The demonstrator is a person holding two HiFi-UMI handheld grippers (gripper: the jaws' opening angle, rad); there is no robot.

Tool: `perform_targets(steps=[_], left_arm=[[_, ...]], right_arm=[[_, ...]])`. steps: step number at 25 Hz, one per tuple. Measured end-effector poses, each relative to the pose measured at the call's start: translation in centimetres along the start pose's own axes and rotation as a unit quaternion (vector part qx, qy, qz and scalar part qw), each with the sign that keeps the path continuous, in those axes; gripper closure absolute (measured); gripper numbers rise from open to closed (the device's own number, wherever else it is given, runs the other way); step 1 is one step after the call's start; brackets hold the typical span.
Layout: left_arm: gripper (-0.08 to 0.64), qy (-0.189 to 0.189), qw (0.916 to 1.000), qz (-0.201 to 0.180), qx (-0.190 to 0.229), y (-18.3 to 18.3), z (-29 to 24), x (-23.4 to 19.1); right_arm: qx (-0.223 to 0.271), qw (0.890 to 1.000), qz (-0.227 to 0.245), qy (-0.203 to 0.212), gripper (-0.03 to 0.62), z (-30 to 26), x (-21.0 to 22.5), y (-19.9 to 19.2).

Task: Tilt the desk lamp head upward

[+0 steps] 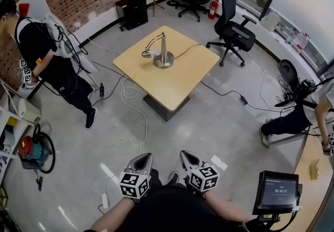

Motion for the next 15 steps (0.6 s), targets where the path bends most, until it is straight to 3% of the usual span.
perform_targets(steps=[7, 15], left_arm=[[0.554, -0.038, 0.9992, 0.003, -0.012, 1.8, -5.1, -3.1], [0.554, -0.081, 0.9967, 0.001, 0.005, 8.1, -10.4, -9.7]], right_arm=[[0.004, 0.999, -0.006, -0.038, 0.588, -3.5, 2.5, 2.1], [0.015, 0.996, 0.010, -0.089, 0.588, -9.6, 2.9, 7.7]])
Point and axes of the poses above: the fingertips, and each gripper's own axes: z backward along the fingers, x to its right, y out of its top, the point moved 4 cm from there along z, backward along the fingers, and after that the axes turned 3 degrees about -z, right-handed, at the moved point
